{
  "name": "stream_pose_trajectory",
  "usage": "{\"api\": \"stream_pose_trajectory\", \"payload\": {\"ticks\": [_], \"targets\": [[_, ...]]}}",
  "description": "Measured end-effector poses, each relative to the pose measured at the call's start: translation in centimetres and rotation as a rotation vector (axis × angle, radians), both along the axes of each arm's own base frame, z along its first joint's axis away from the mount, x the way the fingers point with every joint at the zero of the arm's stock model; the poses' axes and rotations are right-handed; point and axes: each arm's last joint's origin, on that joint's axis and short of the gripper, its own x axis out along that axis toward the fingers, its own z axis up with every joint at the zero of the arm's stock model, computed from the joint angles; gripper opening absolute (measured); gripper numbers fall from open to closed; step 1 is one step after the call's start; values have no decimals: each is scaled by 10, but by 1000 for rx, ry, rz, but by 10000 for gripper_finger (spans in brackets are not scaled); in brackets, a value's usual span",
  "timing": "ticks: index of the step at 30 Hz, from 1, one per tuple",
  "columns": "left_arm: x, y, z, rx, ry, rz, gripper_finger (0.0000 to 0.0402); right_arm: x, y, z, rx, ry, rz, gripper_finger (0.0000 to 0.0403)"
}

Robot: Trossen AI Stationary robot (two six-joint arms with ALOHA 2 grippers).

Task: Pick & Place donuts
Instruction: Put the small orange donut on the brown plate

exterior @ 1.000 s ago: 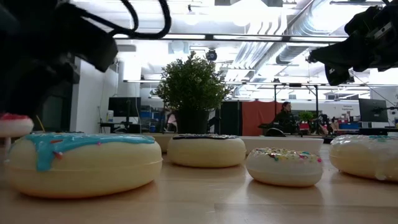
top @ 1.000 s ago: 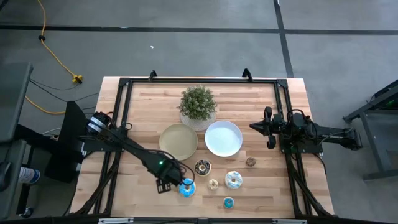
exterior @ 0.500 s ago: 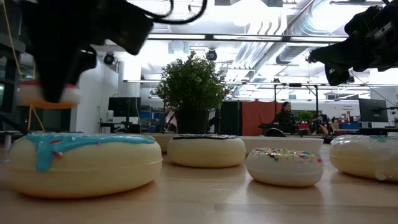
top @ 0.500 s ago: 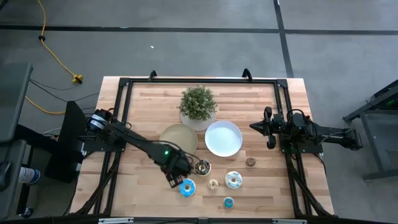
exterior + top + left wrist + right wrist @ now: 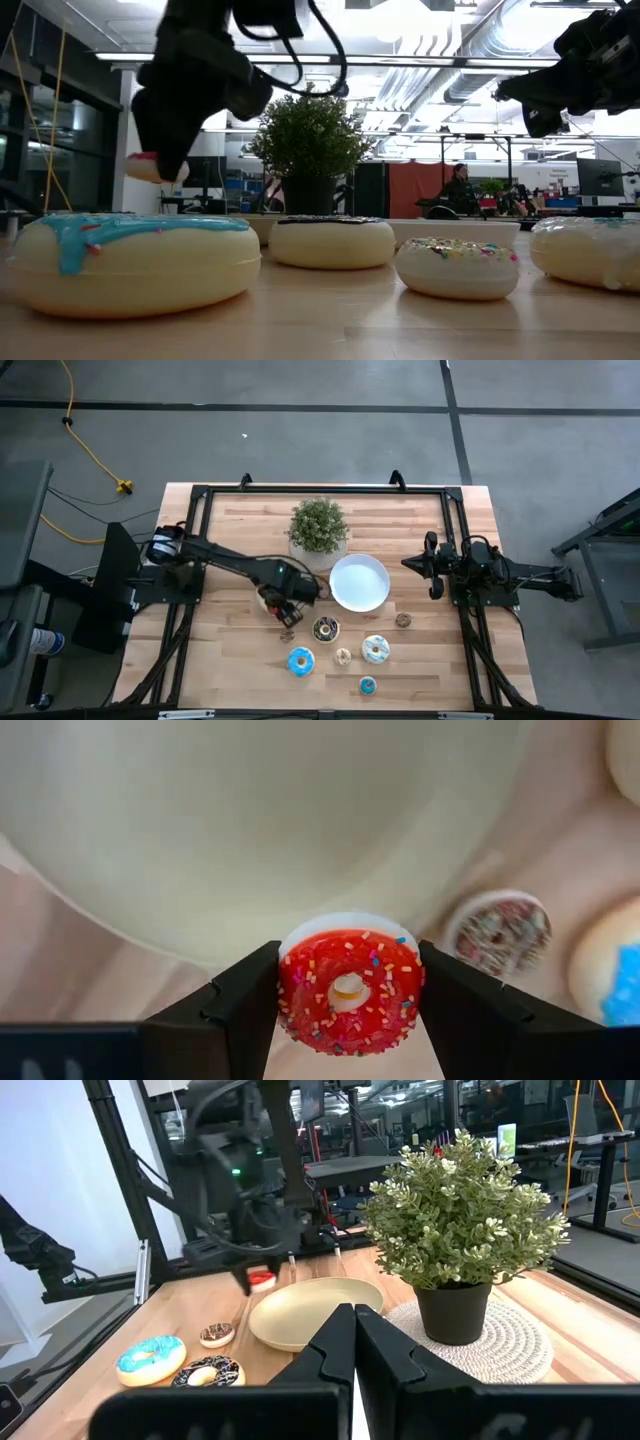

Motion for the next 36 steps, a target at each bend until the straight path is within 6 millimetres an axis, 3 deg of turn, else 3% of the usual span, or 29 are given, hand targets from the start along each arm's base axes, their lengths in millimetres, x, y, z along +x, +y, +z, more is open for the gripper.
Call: {"api": "stream_pose_trajectory", "payload": {"ticks": [7, 15, 27, 36], "targets": [[2, 34, 0, 89, 18, 60, 211, 0, 0, 0, 0, 0, 1, 0], [1, 56, 0, 180, 27, 32, 211, 0, 0, 0, 0, 0, 0, 0], [-14, 61, -20, 166, 3, -142, 211, 0, 0, 0, 0, 1, 0, 0], [-43, 60, -27, 121, -84, -374, 211, 0, 0, 0, 0, 1, 0, 0]]}}
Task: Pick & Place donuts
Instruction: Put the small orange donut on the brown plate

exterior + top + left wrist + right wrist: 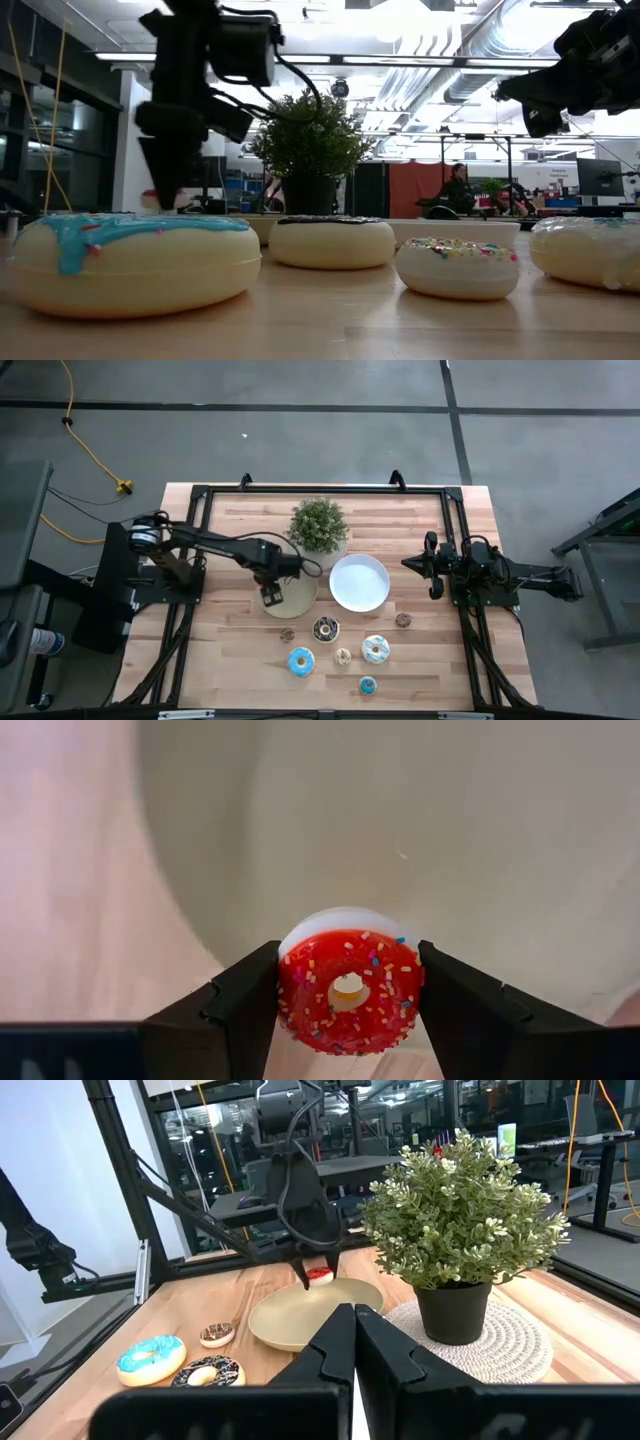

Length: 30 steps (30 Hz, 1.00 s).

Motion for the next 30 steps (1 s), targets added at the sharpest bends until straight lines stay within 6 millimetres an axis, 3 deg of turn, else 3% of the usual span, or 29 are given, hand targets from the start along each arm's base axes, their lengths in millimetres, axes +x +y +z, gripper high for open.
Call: {"api": "stream_pose_trajectory", "payload": {"ticks": [3, 15, 30], "targets": [[-9, 0, -6, -14, 0, -93, 211, 0, 0, 0, 0, 0, 0, 0], [-9, 0, -9, 7, -41, -248, 211, 0, 0, 0, 0, 0, 0, 0], [-6, 0, -9, 17, -60, -324, 211, 0, 0, 0, 0, 1, 0, 0]]}}
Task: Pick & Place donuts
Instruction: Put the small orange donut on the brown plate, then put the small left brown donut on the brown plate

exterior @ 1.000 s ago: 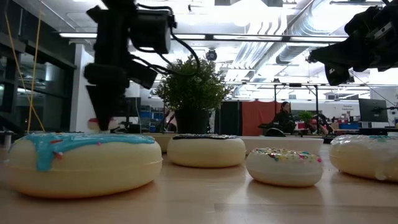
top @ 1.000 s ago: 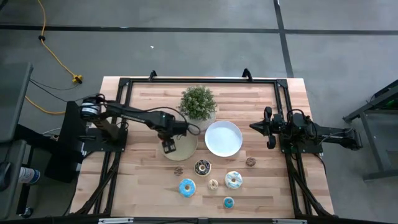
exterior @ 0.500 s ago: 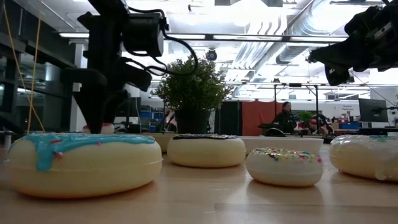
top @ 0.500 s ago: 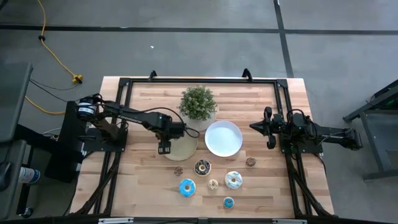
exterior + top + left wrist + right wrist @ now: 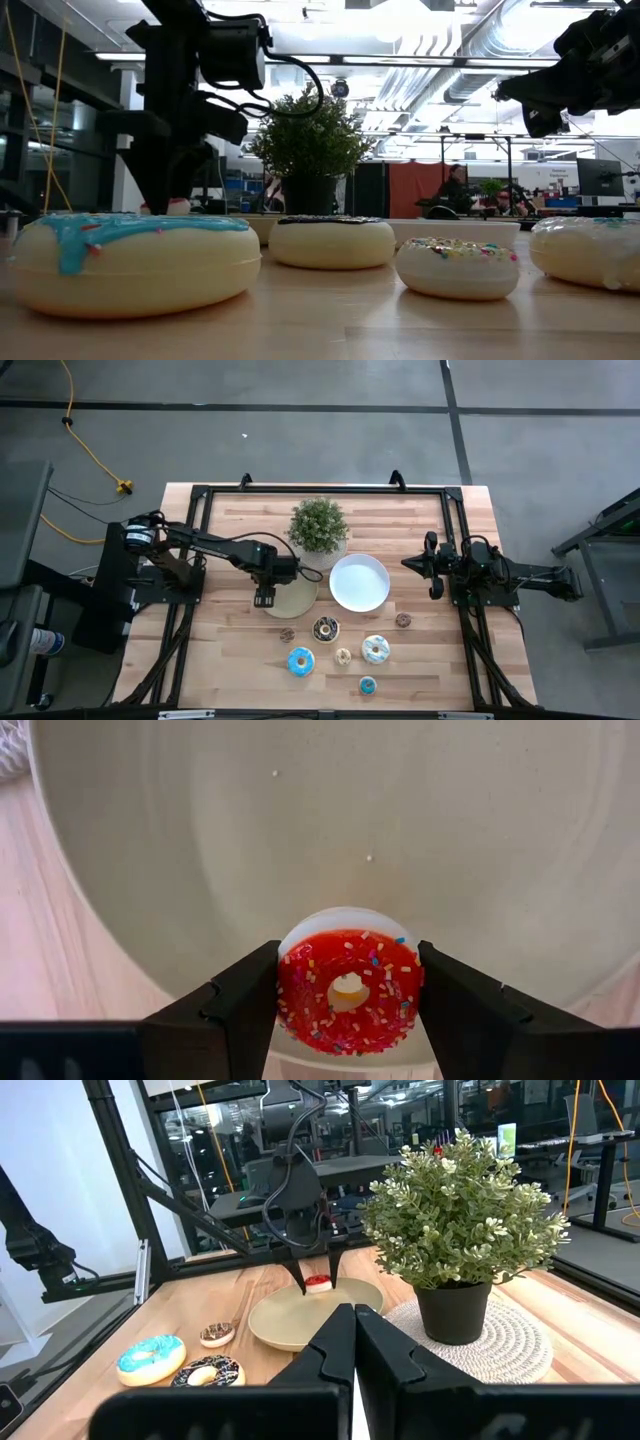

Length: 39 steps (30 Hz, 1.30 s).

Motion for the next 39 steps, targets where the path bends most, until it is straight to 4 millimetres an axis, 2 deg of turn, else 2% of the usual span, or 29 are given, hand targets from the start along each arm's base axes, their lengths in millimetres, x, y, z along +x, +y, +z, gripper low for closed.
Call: {"api": "stream_pose_trajectory", "payload": {"ticks": [5, 16, 24, 28, 34, 39], "targets": [[0, 0, 0, -1, -1, 0, 219, 0, 0, 0, 0, 0, 0, 0], [0, -1, 0, -26, 0, -1, 305, 0, 0, 0, 0, 0, 0, 0], [-2, -1, 8, -28, -24, 48, 312, 0, 0, 0, 0, 0, 0, 0], [-1, 0, 14, 5, -15, 16, 312, 0, 0, 0, 0, 0, 0, 0], [5, -5, 26, 111, -26, -186, 312, 0, 0, 0, 0, 0, 0, 0], [12, -30, 44, 155, -89, -468, 312, 0, 0, 0, 0, 0, 0, 0]]}}
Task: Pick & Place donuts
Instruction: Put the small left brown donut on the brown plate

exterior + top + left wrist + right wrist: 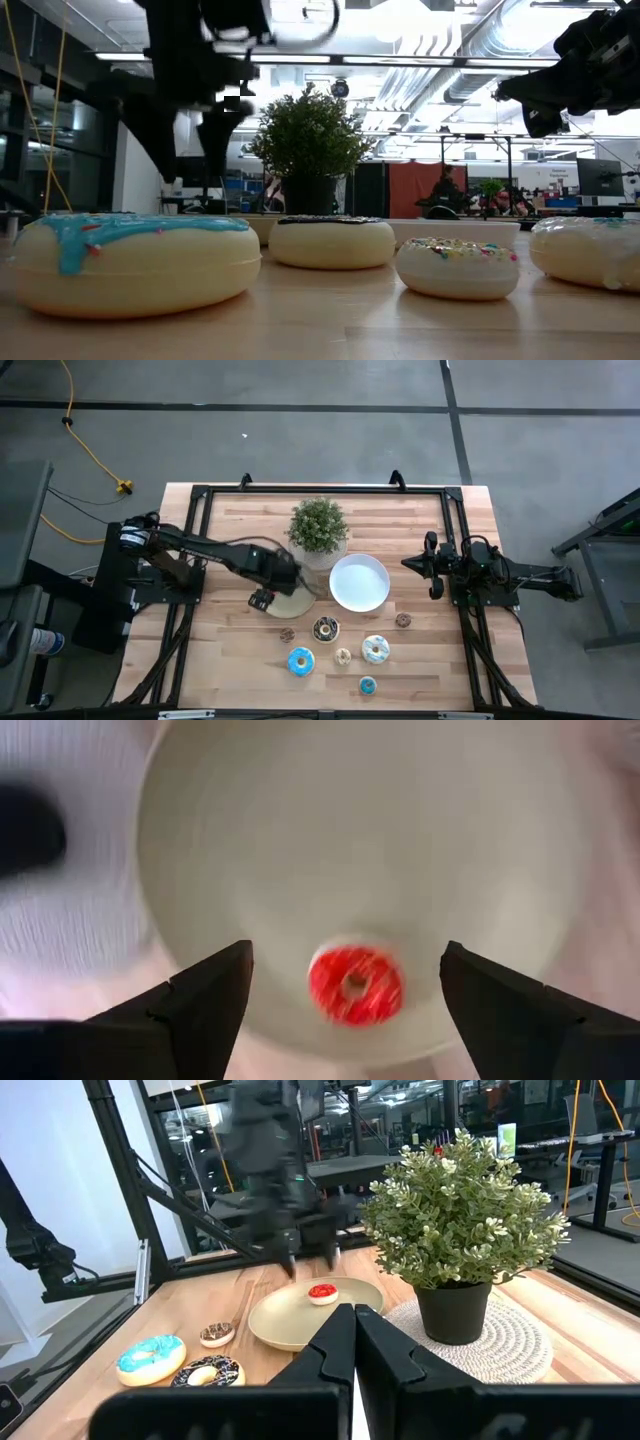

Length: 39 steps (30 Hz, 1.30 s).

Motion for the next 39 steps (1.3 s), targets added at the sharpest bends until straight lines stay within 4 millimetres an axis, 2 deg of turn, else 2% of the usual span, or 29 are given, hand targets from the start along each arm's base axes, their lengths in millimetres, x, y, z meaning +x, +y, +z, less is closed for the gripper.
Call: {"api": "stream_pose_trajectory", "payload": {"ticks": [8, 12, 15, 26, 31, 35, 39], "targets": [[6, -59, 19, -105, -142, -522, 312, 0, 0, 0, 0, 0, 0, 0], [6, -78, 22, -131, -214, -727, 312, 0, 0, 0, 0, 0, 0, 0], [6, -86, 23, -119, -241, -814, 312, 0, 0, 0, 0, 0, 0, 0], [8, -89, 19, -97, -236, -793, 312, 0, 0, 0, 0, 0, 0, 0], [17, -92, 29, -87, -245, -729, 312, 0, 0, 0, 0, 0, 1, 0], [25, -95, 37, -106, -187, -683, 312, 0, 0, 0, 0, -1, 0, 0], [27, -104, 28, -126, -100, -632, 312, 0, 0, 0, 0, -3, 0, 0]]}}
